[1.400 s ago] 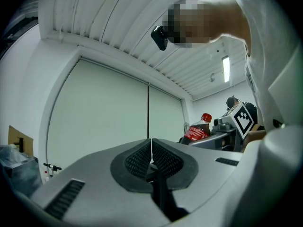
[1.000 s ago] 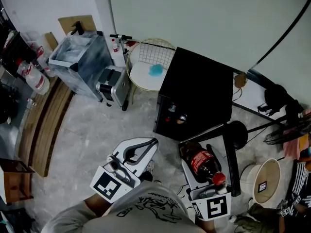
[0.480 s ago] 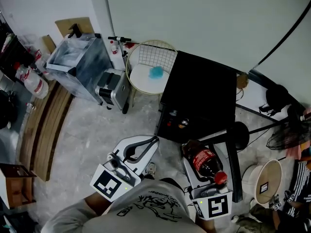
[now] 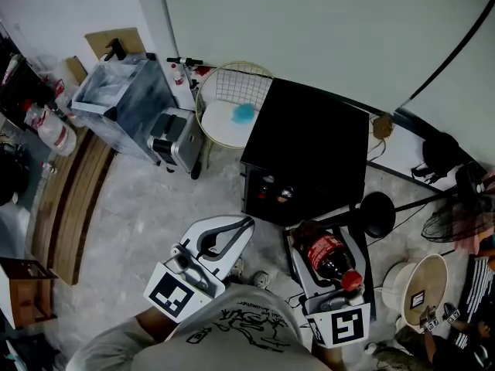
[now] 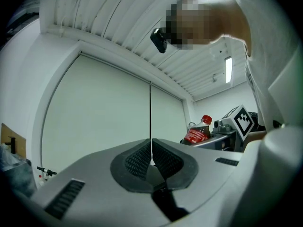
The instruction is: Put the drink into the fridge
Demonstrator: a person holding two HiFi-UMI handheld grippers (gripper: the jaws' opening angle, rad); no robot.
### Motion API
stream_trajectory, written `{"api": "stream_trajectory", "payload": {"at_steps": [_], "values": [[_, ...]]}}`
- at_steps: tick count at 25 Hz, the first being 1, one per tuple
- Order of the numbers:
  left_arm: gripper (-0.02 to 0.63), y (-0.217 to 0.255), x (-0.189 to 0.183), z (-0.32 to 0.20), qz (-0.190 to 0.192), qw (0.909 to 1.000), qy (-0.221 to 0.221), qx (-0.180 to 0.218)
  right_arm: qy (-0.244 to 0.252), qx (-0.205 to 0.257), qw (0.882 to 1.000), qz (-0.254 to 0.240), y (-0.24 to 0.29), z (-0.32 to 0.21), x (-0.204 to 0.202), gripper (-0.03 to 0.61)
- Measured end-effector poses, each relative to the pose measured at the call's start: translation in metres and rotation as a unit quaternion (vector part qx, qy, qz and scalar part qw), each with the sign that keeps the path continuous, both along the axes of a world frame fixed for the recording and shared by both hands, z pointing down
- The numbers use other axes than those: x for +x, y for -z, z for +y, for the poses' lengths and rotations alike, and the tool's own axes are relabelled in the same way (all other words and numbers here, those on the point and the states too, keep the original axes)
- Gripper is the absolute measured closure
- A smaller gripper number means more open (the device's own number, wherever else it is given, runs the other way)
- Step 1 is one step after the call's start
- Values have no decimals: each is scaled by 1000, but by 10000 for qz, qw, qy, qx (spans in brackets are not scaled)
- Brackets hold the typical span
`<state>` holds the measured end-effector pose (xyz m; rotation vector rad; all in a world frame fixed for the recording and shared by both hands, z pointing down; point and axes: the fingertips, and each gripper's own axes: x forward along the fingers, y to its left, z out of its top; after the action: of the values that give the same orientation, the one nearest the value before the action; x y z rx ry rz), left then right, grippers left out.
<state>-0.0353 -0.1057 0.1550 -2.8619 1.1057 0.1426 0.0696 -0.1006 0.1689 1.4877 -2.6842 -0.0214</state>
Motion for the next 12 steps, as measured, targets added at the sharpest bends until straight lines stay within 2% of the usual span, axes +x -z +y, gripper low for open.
{"api": "stream_trajectory", "payload": {"at_steps": [6,12], "values": [[591,0,21,3,-46,10000,-21,-8,8,11,10000,-11,2,-2,19,265],[591,-7,23,6,-144,9999,-20,-87,4,-27,10000,-77,-3,2,22,265]]}}
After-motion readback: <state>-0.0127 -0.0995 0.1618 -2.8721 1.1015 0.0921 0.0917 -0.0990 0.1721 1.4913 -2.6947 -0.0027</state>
